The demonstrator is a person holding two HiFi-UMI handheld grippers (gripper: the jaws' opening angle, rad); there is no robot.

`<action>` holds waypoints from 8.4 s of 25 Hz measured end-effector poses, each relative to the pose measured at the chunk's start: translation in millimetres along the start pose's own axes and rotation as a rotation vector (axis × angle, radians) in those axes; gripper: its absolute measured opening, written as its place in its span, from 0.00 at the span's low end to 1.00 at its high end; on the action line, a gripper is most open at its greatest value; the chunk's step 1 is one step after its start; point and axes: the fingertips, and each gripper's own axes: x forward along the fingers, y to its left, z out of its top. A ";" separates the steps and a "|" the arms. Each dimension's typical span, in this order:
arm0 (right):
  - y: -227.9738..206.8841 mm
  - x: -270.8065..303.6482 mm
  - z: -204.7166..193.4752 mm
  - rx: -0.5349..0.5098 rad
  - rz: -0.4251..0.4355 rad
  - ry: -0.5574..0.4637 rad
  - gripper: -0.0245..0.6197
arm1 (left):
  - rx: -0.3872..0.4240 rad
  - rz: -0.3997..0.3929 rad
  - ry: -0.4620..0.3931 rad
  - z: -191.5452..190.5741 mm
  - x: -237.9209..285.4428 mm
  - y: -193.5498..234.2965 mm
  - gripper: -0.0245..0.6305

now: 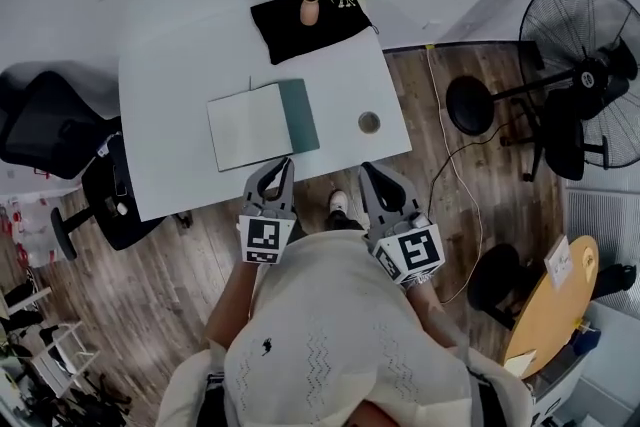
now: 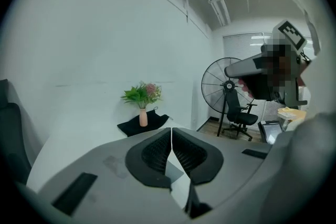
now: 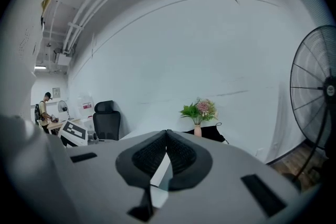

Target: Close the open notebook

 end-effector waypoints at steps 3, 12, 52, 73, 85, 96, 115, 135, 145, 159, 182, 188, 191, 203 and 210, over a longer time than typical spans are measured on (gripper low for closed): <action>-1.5 1.7 -1.0 0.008 -0.031 0.005 0.04 | 0.014 -0.050 0.035 -15.2 9.9 -3.0 0.06; -3.7 -1.0 -6.2 0.029 -0.120 0.016 0.04 | 0.132 -0.161 0.164 -68.3 36.8 -14.7 0.07; -2.8 -33.7 -37.1 0.199 -0.435 0.015 0.04 | 0.801 -0.472 0.519 -194.2 99.7 -14.7 0.26; -0.2 -49.6 -49.7 0.228 -0.494 0.030 0.04 | 0.942 -0.459 0.543 -215.3 114.3 -19.0 0.27; -1.0 -59.7 -56.0 0.244 -0.510 0.029 0.04 | 1.000 -0.434 0.562 -217.7 125.7 -25.6 0.27; -2.6 -60.3 -57.4 0.249 -0.503 0.023 0.04 | 1.005 -0.415 0.588 -221.9 127.3 -26.7 0.27; -2.5 -56.9 -56.2 0.233 -0.447 0.029 0.04 | 0.912 -0.316 0.575 -206.8 124.0 -22.1 0.26; -17.0 -44.6 -50.3 0.219 -0.277 0.031 0.04 | 0.854 -0.121 0.536 -179.4 113.9 -13.8 0.27; -20.7 -40.9 -51.7 0.210 -0.202 0.042 0.04 | 0.835 -0.024 0.506 -166.9 107.8 -8.4 0.27; -17.2 -33.9 -53.0 0.202 -0.116 0.061 0.04 | 0.798 0.100 0.456 -151.4 91.1 1.9 0.27; -4.6 -8.0 -53.5 0.166 0.005 0.098 0.04 | 0.749 0.264 0.376 -135.5 61.4 23.3 0.27; -3.1 -6.5 -54.5 0.161 0.017 0.104 0.04 | 0.707 0.293 0.369 -133.8 56.1 27.7 0.27; -2.1 -5.7 -55.7 0.158 0.020 0.110 0.04 | 0.701 0.315 0.375 -134.2 54.8 29.7 0.27; -5.2 -5.5 -57.4 0.158 0.018 0.118 0.04 | 0.607 0.377 0.393 -137.1 51.3 37.4 0.23; -5.4 -5.7 -59.8 0.154 0.020 0.122 0.04 | 0.576 0.379 0.406 -141.0 51.2 37.5 0.14</action>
